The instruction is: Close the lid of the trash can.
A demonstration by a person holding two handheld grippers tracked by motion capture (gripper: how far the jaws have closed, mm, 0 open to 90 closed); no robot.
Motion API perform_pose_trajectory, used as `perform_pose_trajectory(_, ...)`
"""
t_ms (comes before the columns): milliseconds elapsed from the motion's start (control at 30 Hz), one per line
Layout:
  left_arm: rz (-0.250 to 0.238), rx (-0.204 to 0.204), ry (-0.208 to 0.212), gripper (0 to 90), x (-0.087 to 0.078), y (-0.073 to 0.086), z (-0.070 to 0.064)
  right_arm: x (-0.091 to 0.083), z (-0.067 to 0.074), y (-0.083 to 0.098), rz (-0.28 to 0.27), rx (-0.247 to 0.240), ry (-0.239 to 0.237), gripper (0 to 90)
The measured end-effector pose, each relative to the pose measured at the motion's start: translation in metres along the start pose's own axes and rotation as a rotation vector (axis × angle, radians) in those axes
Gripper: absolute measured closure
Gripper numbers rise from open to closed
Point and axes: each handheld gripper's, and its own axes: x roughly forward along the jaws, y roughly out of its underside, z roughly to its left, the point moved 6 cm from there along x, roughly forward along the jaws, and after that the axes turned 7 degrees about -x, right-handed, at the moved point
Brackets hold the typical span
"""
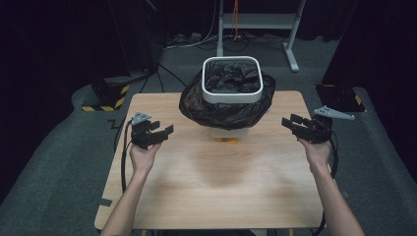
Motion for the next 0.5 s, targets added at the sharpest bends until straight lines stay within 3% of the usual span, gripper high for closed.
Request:
perform_pose_trajectory(300,0.012,0.002,-0.001,34.6,0.01,0.007,0.001,0.003,-0.001,0.007,0.009,0.002,0.003,49.9)
perform_pose_trajectory(500,0.022,-0.022,-0.008,34.9,0.016,0.017,0.006,0.009,-0.002,0.013,0.027,0.009,0.008,50.0)
